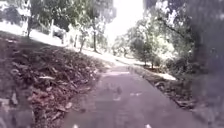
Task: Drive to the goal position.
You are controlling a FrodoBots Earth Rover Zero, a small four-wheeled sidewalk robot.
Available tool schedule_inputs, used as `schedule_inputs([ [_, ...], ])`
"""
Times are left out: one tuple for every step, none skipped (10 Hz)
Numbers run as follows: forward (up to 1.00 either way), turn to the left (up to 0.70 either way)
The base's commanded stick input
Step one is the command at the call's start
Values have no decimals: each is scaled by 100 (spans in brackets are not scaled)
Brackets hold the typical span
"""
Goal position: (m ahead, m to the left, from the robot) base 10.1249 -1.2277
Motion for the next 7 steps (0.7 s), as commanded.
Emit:
schedule_inputs([
  [100,0],
  [100,0],
  [100,0],
  [100,0],
  [100,0],
  [100,0],
  [100,0],
])
